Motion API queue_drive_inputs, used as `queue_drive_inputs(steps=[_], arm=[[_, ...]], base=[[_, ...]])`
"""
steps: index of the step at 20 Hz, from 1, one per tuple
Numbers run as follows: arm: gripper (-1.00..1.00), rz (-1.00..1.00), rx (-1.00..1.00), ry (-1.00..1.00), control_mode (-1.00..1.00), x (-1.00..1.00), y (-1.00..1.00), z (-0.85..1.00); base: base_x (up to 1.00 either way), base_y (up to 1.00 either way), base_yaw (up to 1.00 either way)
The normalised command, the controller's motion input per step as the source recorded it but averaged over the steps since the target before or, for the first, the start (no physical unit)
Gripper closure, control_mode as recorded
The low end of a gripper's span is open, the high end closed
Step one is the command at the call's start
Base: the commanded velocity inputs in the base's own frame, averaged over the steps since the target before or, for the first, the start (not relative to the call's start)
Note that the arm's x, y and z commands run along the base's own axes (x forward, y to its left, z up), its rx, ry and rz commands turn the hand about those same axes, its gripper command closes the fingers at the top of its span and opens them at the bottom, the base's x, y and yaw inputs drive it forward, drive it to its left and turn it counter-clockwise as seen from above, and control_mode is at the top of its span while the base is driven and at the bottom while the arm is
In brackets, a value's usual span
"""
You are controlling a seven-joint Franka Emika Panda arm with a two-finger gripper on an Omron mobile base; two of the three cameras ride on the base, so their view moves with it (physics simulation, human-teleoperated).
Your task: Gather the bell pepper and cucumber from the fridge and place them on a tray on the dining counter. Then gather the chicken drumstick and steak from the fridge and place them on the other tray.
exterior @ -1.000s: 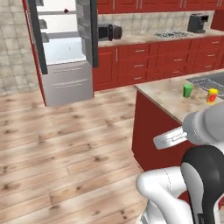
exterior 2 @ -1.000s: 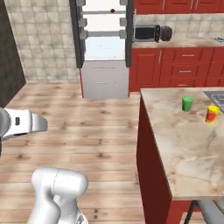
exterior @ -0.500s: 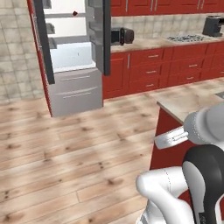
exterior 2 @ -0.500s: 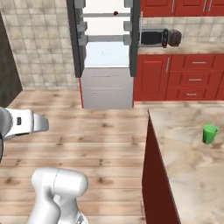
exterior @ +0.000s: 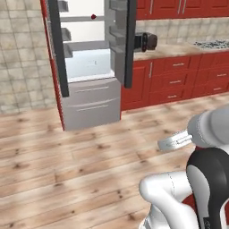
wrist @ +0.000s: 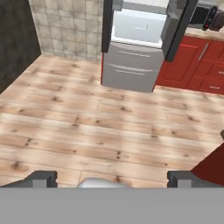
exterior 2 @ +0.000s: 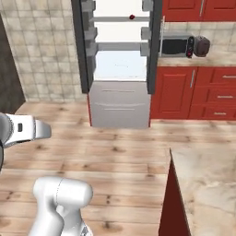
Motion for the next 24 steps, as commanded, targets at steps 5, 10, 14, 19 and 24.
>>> queue_drive_inputs(steps=[5, 10, 14, 19, 24], arm=[[-1.0, 0.0, 0.0, 0.0, 1.0, 0.0, 0.0, 0.0], [-1.0, 0.0, 0.0, 0.0, 1.0, 0.0, 0.0, 0.0], [-1.0, 0.0, 0.0, 0.0, 1.0, 0.0, 0.0, 0.0], [-1.0, 0.0, 0.0, 0.0, 1.0, 0.0, 0.0, 0.0], [-1.0, 0.0, 0.0, 0.0, 1.0, 0.0, 0.0, 0.0]], base=[[1.0, -0.07, 0.16], [1.0, -0.19, 0.11], [1.0, -0.29, 0.07], [1.0, -0.38, 0.07], [1.0, -0.37, 0.08]])
